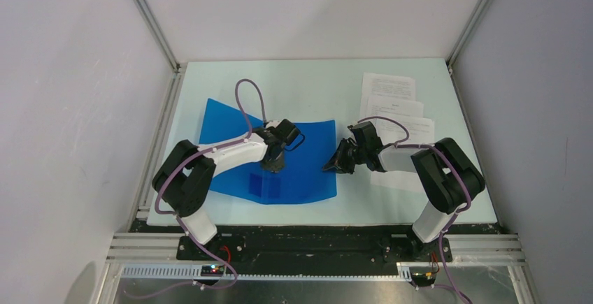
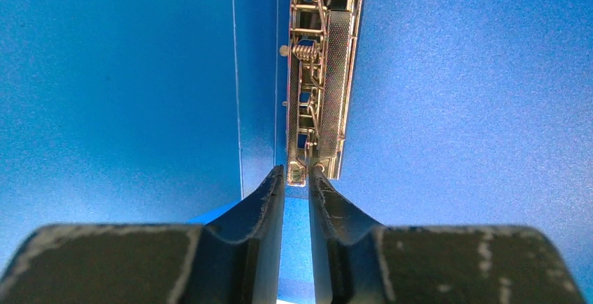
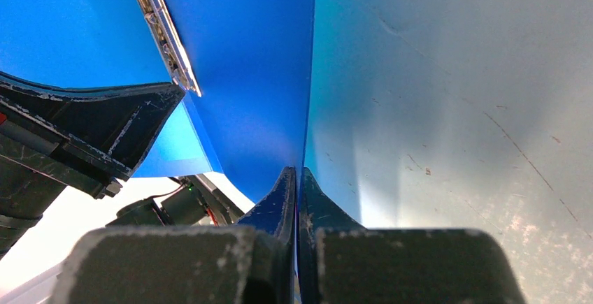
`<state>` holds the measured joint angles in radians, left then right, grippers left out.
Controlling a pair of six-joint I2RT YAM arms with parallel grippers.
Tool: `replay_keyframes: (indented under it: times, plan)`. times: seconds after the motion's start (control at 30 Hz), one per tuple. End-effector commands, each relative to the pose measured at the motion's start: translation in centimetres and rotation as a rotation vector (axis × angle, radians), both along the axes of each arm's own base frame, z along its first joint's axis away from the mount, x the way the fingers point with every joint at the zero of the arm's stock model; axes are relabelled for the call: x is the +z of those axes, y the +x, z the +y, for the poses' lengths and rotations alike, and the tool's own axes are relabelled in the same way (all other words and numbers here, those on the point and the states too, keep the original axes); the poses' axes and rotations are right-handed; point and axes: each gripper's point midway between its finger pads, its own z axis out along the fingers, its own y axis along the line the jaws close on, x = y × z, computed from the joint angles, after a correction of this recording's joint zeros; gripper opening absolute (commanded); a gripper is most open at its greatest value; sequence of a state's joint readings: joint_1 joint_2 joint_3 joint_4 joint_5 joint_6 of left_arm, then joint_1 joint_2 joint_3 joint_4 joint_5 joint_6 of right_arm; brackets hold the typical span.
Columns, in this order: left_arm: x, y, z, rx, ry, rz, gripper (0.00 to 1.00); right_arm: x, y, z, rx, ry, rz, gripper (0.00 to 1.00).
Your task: Put the files into the folder
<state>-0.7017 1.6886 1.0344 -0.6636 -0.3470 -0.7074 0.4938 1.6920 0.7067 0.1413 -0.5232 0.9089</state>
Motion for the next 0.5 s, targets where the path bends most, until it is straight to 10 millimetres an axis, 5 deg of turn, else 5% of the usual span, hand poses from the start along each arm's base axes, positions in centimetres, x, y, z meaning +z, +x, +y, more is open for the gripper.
replay_keyframes:
  times: [0.0, 0.47]
  plan:
    - [0.37, 0.8, 0.05, 0.025, -0.001, -0.028, 0.24, -0.54, -0.61, 0.23, 0.019, -0.006, 0.016, 0.0]
    - [0.15, 0.77, 0.04, 0.026, 0.001, -0.022, 0.24, -0.54, -0.67, 0.27, 0.022, -0.004, 0.018, 0.0]
